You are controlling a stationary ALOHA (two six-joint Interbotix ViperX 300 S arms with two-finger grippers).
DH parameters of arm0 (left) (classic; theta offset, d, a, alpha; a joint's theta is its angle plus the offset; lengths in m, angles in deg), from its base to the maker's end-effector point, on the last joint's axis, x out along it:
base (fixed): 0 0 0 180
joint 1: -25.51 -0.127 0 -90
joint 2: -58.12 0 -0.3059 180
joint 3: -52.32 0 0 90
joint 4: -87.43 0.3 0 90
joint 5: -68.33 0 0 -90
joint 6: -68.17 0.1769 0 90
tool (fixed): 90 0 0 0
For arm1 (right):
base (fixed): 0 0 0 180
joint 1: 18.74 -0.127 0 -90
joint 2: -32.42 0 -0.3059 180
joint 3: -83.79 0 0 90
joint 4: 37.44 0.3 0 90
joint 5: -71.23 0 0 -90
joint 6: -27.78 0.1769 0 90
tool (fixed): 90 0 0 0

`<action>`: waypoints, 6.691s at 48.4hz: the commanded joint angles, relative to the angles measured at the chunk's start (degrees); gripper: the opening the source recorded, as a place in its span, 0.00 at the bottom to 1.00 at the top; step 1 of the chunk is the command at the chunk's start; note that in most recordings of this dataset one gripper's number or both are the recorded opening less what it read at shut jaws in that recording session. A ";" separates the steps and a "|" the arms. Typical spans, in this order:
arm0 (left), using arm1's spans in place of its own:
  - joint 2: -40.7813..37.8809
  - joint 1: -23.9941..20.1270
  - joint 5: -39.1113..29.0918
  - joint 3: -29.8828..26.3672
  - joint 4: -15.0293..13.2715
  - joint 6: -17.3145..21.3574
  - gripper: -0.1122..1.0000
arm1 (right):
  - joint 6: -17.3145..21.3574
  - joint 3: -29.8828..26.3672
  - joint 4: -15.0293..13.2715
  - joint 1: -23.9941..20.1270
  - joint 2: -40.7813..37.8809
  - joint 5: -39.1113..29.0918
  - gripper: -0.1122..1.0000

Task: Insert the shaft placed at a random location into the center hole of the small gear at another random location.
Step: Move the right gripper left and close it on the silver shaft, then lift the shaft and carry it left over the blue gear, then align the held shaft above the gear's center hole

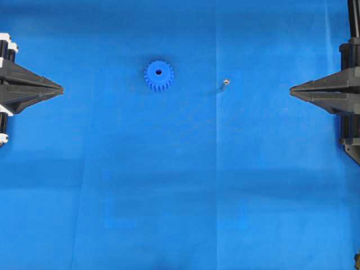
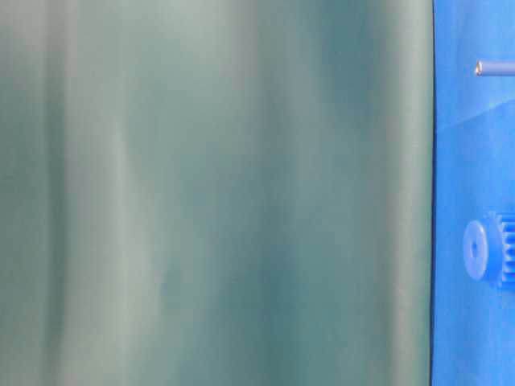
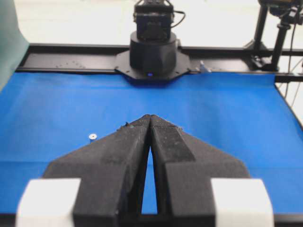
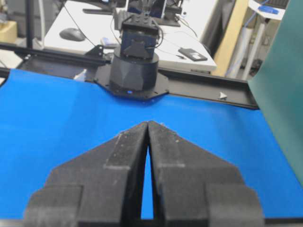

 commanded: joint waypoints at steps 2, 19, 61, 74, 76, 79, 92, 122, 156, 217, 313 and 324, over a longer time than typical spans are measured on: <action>0.35 0.09 -1.41 -0.79 -0.09 -0.44 0.10 | -0.09 -0.97 0.00 0.18 -0.35 0.09 0.10; 1.41 0.09 -2.20 -0.62 0.00 -0.53 0.10 | 0.18 0.18 0.53 4.66 -8.35 1.32 0.05; 1.76 0.09 -1.85 0.79 0.00 -0.62 0.10 | 0.26 -2.81 9.49 12.30 -55.37 26.98 0.80; 1.76 0.09 -1.85 1.05 0.00 -0.62 0.10 | 0.26 -4.31 9.93 12.39 -58.27 27.25 0.78; 1.76 0.09 -1.85 1.05 0.00 -0.62 0.10 | 0.26 -4.31 10.11 12.39 -58.27 27.25 0.77; 1.76 0.09 -1.85 1.05 -0.09 -0.62 0.10 | 0.26 -4.39 10.11 12.39 -58.27 27.25 0.74; 1.76 0.09 -1.85 1.14 0.00 -0.62 0.10 | 0.09 -4.22 9.84 12.39 -58.27 26.54 0.23; 1.76 -0.09 -1.93 1.14 0.00 -0.70 0.10 | 0.26 -8.00 9.84 11.95 -46.85 14.24 0.13; 1.49 -0.09 -2.11 1.32 -0.09 -0.70 0.10 | -0.62 -19.95 9.58 12.04 -52.12 9.58 0.13; 1.41 -0.09 -2.02 1.49 0.00 -0.70 0.10 | -4.22 -37.00 10.63 12.48 -69.96 8.88 0.13; 1.76 -0.09 -2.02 1.85 0.00 -0.88 0.10 | -3.78 -30.32 14.85 10.90 -69.61 18.98 0.13; 1.76 -0.09 -2.02 1.85 -0.09 -0.88 0.10 | -3.78 -30.67 14.77 10.90 -69.52 18.98 0.13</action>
